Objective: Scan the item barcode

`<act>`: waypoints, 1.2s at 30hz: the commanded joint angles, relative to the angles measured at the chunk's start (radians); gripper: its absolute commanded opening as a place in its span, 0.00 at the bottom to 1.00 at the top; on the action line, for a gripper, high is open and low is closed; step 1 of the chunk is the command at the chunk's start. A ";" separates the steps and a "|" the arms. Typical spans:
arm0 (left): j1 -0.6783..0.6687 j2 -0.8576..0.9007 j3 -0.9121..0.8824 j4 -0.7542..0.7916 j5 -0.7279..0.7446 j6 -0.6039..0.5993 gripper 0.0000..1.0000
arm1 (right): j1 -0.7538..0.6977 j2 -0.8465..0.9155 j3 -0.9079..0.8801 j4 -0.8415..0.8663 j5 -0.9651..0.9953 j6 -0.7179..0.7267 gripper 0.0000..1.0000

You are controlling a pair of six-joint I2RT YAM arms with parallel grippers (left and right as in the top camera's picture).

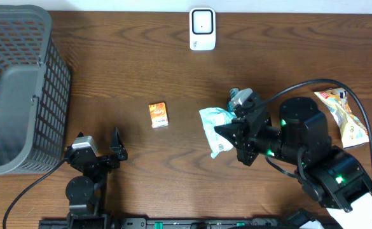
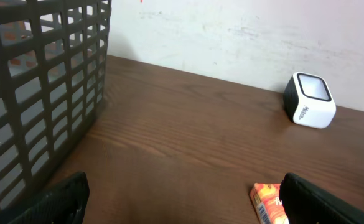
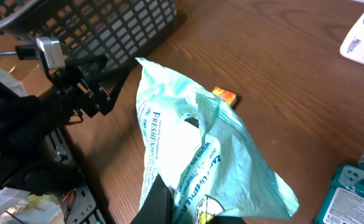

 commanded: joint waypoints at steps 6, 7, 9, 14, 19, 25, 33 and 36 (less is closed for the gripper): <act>0.002 -0.001 -0.027 -0.021 -0.006 -0.009 0.98 | 0.000 0.002 0.003 -0.021 0.257 0.224 0.01; 0.002 -0.001 -0.027 -0.021 -0.006 -0.009 0.98 | 0.003 0.002 0.003 -0.018 0.312 0.240 0.02; 0.002 -0.001 -0.027 -0.021 -0.006 -0.009 0.98 | 0.018 0.007 0.003 0.003 0.487 0.261 0.02; 0.002 -0.001 -0.027 -0.021 -0.006 -0.009 0.98 | 0.027 0.106 0.003 0.127 0.839 0.216 0.01; 0.002 -0.001 -0.027 -0.021 -0.006 -0.009 0.98 | 0.027 0.262 0.003 0.397 0.926 0.016 0.01; 0.002 -0.001 -0.027 -0.021 -0.006 -0.009 0.98 | 0.029 0.486 0.003 0.940 1.134 -0.238 0.01; 0.002 -0.001 -0.027 -0.021 -0.006 -0.009 0.98 | 0.037 0.809 0.026 1.524 1.144 -0.639 0.01; 0.002 -0.001 -0.027 -0.021 -0.006 -0.009 0.98 | 0.032 0.937 0.099 1.642 1.144 -0.742 0.01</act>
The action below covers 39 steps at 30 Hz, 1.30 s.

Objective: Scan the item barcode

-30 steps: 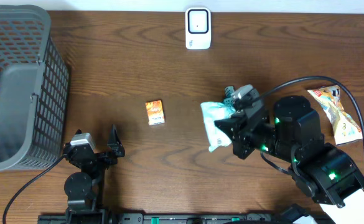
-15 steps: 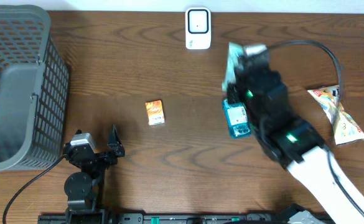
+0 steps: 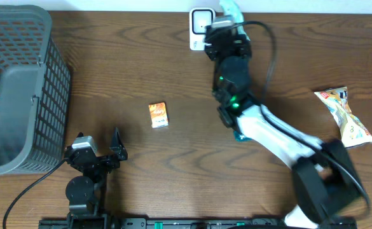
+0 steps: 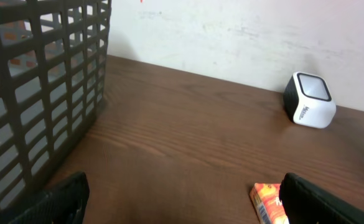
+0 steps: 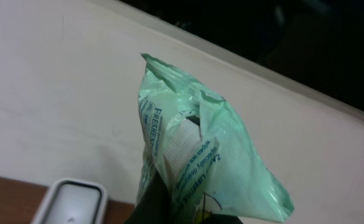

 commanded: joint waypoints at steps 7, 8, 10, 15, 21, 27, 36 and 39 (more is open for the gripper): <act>0.002 -0.001 -0.027 -0.022 -0.006 -0.009 0.98 | -0.003 0.420 0.466 -0.053 -0.030 -0.329 0.01; 0.002 -0.001 -0.027 -0.022 -0.006 -0.009 0.98 | -0.003 0.470 0.526 -0.065 -0.029 -0.358 0.01; 0.002 -0.001 -0.027 -0.022 -0.006 -0.009 0.98 | -0.003 0.574 0.651 -0.082 -0.023 -0.426 0.01; 0.002 -0.001 -0.027 -0.022 -0.006 -0.009 0.98 | -0.003 0.761 0.838 -0.121 0.003 -0.582 0.01; 0.002 -0.001 -0.027 -0.022 -0.006 -0.009 0.98 | -0.003 0.806 0.840 -0.176 0.008 -0.636 0.01; 0.002 -0.001 -0.027 -0.022 -0.006 -0.009 0.98 | -0.006 0.816 0.840 -0.166 0.010 -0.671 0.01; 0.002 -0.001 -0.027 -0.022 -0.006 -0.009 0.98 | -0.050 0.818 0.840 -0.185 0.083 -0.549 0.01; 0.002 -0.001 -0.027 -0.022 -0.006 -0.009 0.98 | -0.057 0.818 0.842 -0.193 0.210 -0.465 0.01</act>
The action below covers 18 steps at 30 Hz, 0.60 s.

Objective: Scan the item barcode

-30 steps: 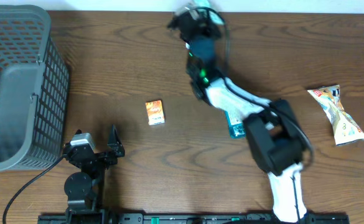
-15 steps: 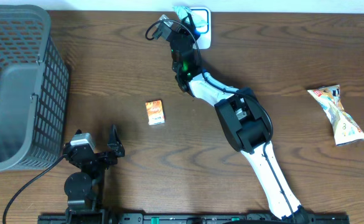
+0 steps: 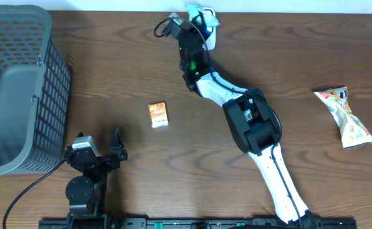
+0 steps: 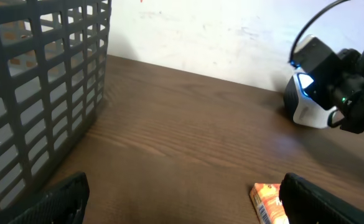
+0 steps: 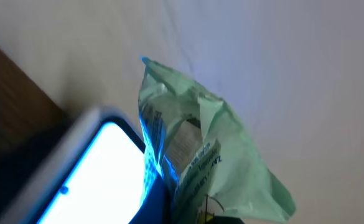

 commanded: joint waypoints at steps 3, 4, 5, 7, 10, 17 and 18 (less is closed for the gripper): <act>0.002 -0.001 -0.027 -0.021 -0.006 -0.009 0.98 | -0.014 -0.005 0.033 0.004 0.292 0.051 0.01; 0.002 -0.001 -0.027 -0.021 -0.006 -0.009 0.98 | -0.016 -0.008 0.034 0.006 0.349 0.005 0.01; 0.002 -0.001 -0.027 -0.021 -0.006 -0.009 0.98 | -0.023 -0.010 0.034 0.010 0.388 -0.025 0.01; 0.002 -0.001 -0.027 -0.021 -0.006 -0.009 0.98 | -0.051 -0.017 0.034 0.025 0.488 -0.065 0.01; 0.002 -0.001 -0.027 -0.021 -0.006 -0.009 0.98 | -0.126 -0.023 0.034 0.038 0.636 -0.079 0.01; 0.002 -0.001 -0.027 -0.021 -0.006 -0.009 0.98 | -0.372 -0.023 0.029 0.037 0.835 -0.112 0.01; 0.002 -0.001 -0.027 -0.021 -0.006 -0.009 0.98 | -0.403 -0.023 0.027 0.037 0.835 -0.124 0.01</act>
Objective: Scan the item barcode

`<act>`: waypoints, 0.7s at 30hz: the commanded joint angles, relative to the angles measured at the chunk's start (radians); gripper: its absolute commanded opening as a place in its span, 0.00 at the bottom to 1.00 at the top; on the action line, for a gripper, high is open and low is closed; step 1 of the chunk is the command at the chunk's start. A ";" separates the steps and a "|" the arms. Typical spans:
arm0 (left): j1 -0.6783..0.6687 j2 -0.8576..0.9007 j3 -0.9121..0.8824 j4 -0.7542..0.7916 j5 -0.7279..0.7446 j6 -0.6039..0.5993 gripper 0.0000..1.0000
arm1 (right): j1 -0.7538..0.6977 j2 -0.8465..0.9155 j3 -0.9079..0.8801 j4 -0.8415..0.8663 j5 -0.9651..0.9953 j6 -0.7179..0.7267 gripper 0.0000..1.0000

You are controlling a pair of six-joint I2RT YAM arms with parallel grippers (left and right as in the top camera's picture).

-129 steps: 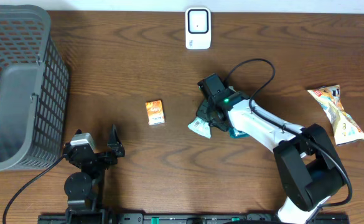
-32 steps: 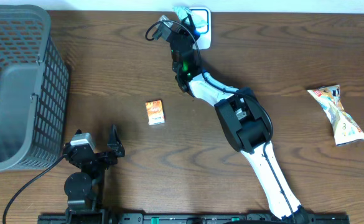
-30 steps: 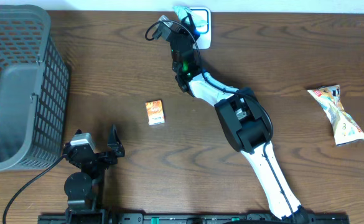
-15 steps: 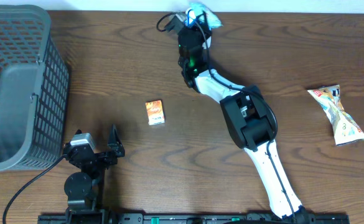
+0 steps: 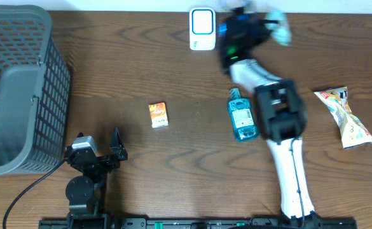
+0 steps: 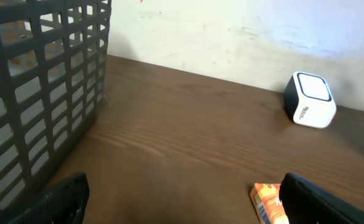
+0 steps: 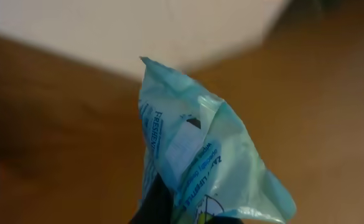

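The white scanner (image 5: 202, 28) stands at the table's back edge and also shows in the left wrist view as a white scanner (image 6: 310, 101). My right gripper (image 5: 259, 25) is just right of it, shut on a pale green pouch (image 5: 280, 29). In the right wrist view the green pouch (image 7: 200, 140) stands up from the right gripper (image 7: 182, 210) against a blurred brown and white background. My left gripper (image 5: 103, 152) rests open near the front left, nothing between its fingers (image 6: 57, 199).
A grey mesh basket (image 5: 17, 89) fills the left side. An orange box (image 5: 158, 115) lies mid-table, a blue bottle (image 5: 240, 114) lies right of centre, and a yellow snack bag (image 5: 346, 117) lies at the far right.
My right gripper and the pouch were over the scanner, which glowed blue. Now they are to the right of the scanner and its light is off. The left arm has not moved.
My right gripper first held the pouch low over the middle of the table by the blue bottle. Then it was up at the back edge beside the scanner. Then the pouch was at the scanner's lit face, and now it is off to the scanner's right.
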 commanded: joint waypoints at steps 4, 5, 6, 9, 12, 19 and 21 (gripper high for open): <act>0.002 -0.001 -0.027 -0.021 -0.006 -0.009 0.98 | -0.201 -0.023 0.011 0.005 0.127 -0.016 0.25; 0.002 -0.001 -0.027 -0.021 -0.006 -0.009 0.98 | -0.220 -0.023 0.003 0.005 0.127 0.004 0.28; 0.002 -0.001 -0.027 -0.021 -0.006 -0.009 0.98 | -0.236 -0.023 -0.005 0.005 0.127 0.021 0.30; 0.002 -0.001 -0.027 -0.021 -0.006 -0.009 0.98 | -0.275 -0.023 -0.038 0.004 0.127 0.068 0.36; 0.002 -0.001 -0.027 -0.021 -0.006 -0.009 0.98 | -0.290 -0.023 -0.066 0.005 0.127 0.099 0.48; 0.002 -0.001 -0.027 -0.021 -0.006 -0.009 0.98 | -0.232 -0.079 -0.068 0.111 0.127 0.013 0.69; 0.002 -0.001 -0.027 -0.021 -0.006 -0.009 0.98 | -0.192 -0.130 -0.068 0.192 0.127 -0.023 0.72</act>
